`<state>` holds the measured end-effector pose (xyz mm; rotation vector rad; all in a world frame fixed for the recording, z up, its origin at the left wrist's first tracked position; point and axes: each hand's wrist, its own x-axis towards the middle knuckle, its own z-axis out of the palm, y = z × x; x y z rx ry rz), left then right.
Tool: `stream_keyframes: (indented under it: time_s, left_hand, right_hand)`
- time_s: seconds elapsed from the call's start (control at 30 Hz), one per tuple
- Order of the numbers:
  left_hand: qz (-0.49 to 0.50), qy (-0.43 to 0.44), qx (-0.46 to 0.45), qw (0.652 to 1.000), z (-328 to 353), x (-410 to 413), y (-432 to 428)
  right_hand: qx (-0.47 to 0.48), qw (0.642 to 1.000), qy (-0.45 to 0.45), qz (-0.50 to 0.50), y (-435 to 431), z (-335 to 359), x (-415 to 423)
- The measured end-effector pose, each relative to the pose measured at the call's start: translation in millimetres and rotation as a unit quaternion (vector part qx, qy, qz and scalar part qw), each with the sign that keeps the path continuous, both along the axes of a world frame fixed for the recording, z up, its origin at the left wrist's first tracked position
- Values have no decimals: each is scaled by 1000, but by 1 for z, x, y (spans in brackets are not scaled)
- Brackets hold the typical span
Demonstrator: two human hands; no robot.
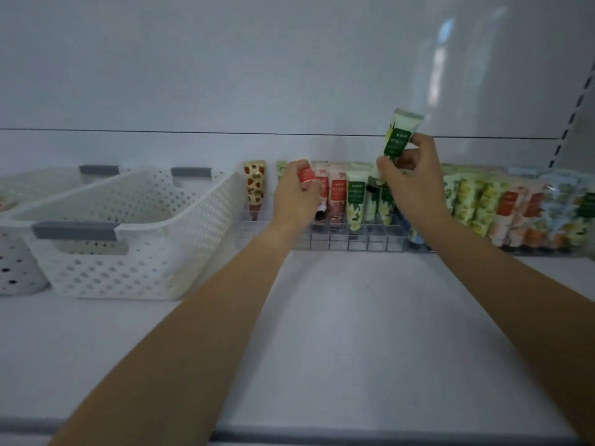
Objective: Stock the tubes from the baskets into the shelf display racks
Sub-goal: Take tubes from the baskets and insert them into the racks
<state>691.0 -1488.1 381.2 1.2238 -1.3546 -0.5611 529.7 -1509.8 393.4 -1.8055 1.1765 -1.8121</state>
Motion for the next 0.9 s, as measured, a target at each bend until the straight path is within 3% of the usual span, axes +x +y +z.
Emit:
stream_keyframes:
  time_s: [0.17,0.3,0.4,0.7,0.83,0.9]
  left_hand:
    - [8,-14,-34,999,-12,15,5]
    - [0,24,30,999,-16,25,7]
    - [-11,48,62,997,-14,27,9]
    - [-43,42,45,997,-14,30,12]
    - [-47,25,40,998,-15,29,13]
    - [-52,19,39,998,-14,28,15]
  right_hand:
    - [-7,1000,21,-19,3,-9,-2]
    - [32,991,130,-28,5,-22,1]
    - [52,986,149,-44,6,-22,0]
    - [60,976,199,-67,2,-31,-6]
    - [101,949,291,-65,3,-37,-2]
    - [92,954,275,-73,6,-37,1]
